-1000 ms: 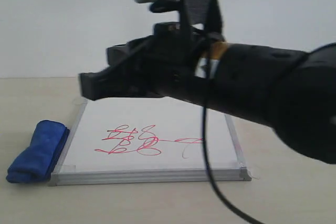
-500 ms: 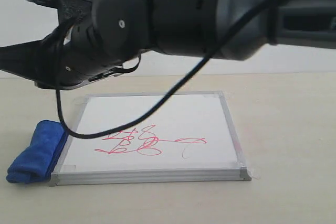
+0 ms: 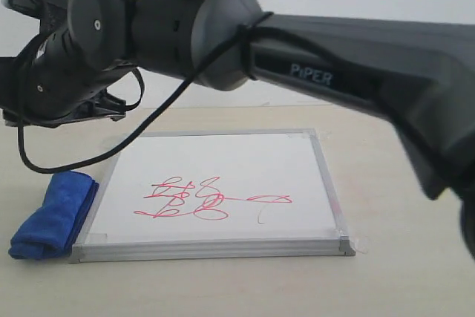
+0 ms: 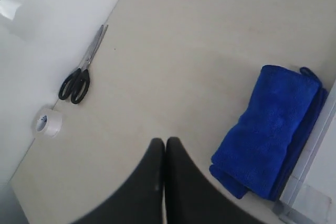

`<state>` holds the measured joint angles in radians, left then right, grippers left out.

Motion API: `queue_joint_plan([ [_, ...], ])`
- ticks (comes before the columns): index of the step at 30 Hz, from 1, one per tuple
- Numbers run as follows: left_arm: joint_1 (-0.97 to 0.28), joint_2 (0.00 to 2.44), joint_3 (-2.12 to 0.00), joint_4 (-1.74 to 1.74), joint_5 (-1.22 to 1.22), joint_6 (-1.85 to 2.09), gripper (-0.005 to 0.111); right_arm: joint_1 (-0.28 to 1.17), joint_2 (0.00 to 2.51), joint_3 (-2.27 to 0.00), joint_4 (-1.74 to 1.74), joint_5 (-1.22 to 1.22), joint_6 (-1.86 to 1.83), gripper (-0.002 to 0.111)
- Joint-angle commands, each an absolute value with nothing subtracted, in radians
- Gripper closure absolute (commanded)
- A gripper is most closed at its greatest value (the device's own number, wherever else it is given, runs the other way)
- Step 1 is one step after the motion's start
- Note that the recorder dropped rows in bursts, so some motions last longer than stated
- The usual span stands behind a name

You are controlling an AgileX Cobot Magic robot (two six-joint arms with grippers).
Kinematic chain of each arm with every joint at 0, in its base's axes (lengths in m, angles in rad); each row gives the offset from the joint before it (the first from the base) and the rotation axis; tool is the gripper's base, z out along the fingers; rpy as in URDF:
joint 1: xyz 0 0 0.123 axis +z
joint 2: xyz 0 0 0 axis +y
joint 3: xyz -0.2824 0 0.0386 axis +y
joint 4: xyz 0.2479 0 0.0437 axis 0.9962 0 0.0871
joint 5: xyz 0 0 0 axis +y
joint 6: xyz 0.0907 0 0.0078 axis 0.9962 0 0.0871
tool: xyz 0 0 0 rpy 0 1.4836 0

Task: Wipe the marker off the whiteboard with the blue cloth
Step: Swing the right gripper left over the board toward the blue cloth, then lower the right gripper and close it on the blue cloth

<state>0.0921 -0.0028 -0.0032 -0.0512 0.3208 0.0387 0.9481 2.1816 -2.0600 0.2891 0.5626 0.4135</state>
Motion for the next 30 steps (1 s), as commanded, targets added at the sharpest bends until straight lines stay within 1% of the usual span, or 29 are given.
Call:
queue_joint_plan([
  [1, 0.084, 0.0, 0.0, -0.063, 0.315, 0.043, 0.103, 0.95, 2.267, -2.169, 0.286, 0.634, 0.466, 0.109],
  [8, 0.084, 0.0, 0.0, -0.063, 0.315, 0.043, 0.103, 0.95, 2.373, -2.294, 0.286, 0.711, 0.488, 0.109],
  [15, 0.084, 0.0, 0.0, -0.063, 0.315, 0.043, 0.103, 0.95, 2.436, -2.304, 0.258, 0.792, 0.449, 0.108],
  [17, 0.084, 0.0, 0.0, -0.063, 0.315, 0.043, 0.103, 0.948, 2.452, -2.304, 0.253, 0.792, 0.428, 0.105],
  [19, 0.084, 0.0, 0.0, -0.063, 0.315, 0.043, 0.103, 0.946, 2.467, -2.304, 0.248, 0.781, 0.428, 0.097],
  [21, 0.084, 0.0, 0.0, -0.063, 0.315, 0.043, 0.103, 0.946, 2.481, -2.304, 0.248, 0.764, 0.428, 0.084],
  [25, 0.084, 0.0, 0.0, -0.063, 0.315, 0.043, 0.103, 0.946, 2.506, -2.304, 0.256, 0.714, 0.53, 0.042],
  [26, 0.084, 0.0, 0.0, -0.063, 0.315, 0.043, 0.103, 0.944, 2.516, -2.304, 0.254, 0.705, 0.58, 0.036],
  [27, 0.084, 0.0, 0.0, -0.063, 0.315, 0.043, 0.103, 0.939, 2.522, -2.304, 0.256, 0.703, 0.613, 0.035],
  [30, 0.084, 0.0, 0.0, -0.063, 0.315, 0.043, 0.103, 0.928, 2.538, -2.304, 0.277, 0.703, 0.637, 0.037],
])
